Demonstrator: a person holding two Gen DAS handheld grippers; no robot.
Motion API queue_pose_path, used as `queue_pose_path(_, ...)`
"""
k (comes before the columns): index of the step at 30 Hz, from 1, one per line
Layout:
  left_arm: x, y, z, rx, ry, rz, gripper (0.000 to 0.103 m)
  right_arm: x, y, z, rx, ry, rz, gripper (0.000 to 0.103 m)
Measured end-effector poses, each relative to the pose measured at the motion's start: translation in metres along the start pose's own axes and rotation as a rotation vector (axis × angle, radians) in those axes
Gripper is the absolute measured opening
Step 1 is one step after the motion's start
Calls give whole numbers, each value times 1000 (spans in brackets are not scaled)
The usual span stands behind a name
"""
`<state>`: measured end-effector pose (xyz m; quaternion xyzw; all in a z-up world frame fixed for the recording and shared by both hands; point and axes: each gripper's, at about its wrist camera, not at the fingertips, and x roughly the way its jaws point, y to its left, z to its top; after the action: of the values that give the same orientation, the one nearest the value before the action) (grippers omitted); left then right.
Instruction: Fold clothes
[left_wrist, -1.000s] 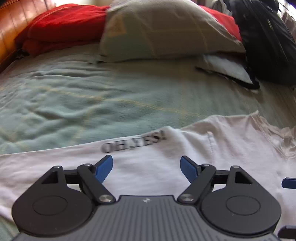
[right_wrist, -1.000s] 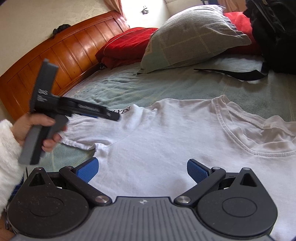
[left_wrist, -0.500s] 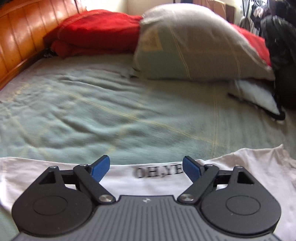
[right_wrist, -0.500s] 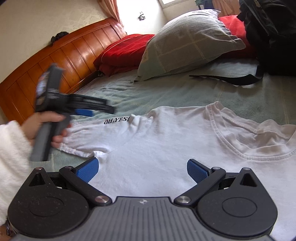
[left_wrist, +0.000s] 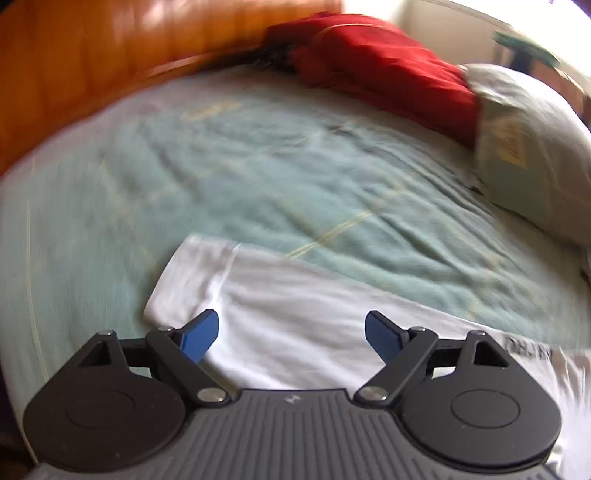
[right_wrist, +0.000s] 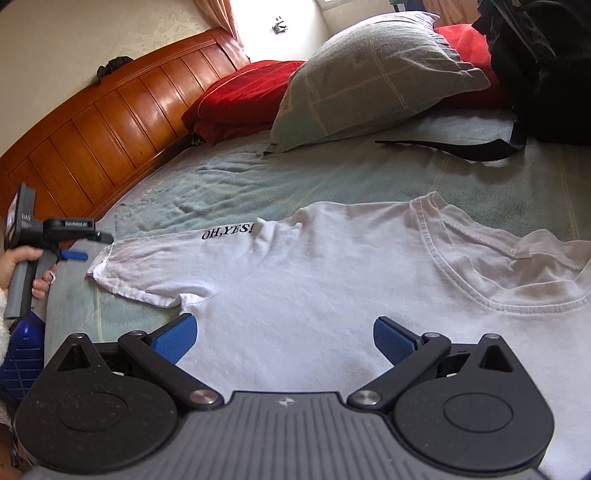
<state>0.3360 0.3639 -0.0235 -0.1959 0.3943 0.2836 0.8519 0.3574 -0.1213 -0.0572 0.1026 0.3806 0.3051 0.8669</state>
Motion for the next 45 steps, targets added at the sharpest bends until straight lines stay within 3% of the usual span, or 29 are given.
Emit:
queue_pose_path(4, 20, 28, -5, -138, -10, -103, 86, 5, -2, -2, 4, 17, -10, 103)
queue_pose_path(7, 32, 37, -4, -164, -26, -98, 86, 8, -3, -3, 2, 24, -15, 103)
queue_pose_path(13, 30, 28, 11, -69, -65, 142, 85, 8, -4, -3, 8, 22, -13, 103)
queue_pose_path(14, 27, 28, 11, -65, -71, 140, 85, 8, -5, -3, 9, 22, -12, 103)
queue_pose_path(17, 21, 33, 9, -85, -72, 35, 87, 8, -5, -3, 10, 22, -13, 103)
queue_pose_path(20, 31, 38, 5, -120, -28, 24, 87, 9, -3, -3, 4, 23, -19, 103)
queue_pose_path(25, 27, 40, 5, -138, -64, 125, 85, 8, -4, -2, 7, 19, -17, 103)
queue_pose_path(29, 18, 28, 17, -113, -91, -3, 87, 8, -3, -2, 5, 22, -17, 103)
queue_pose_path(32, 34, 22, 22, -119, -53, -28, 87, 8, -1, -2, -1, 25, -13, 103)
queue_pose_path(36, 59, 24, 22, -104, -47, 72, 87, 8, 6, -3, -27, 45, 39, 103)
queue_pose_path(38, 59, 21, 25, -73, -75, 174, 86, 8, 10, -4, -44, 61, 76, 103)
queue_pose_path(40, 53, 15, 26, -56, -86, 199, 86, 8, 15, -5, -62, 75, 111, 103)
queue_pose_path(45, 28, -21, 14, 18, -56, -29, 86, 6, 28, -9, -119, 81, 163, 103)
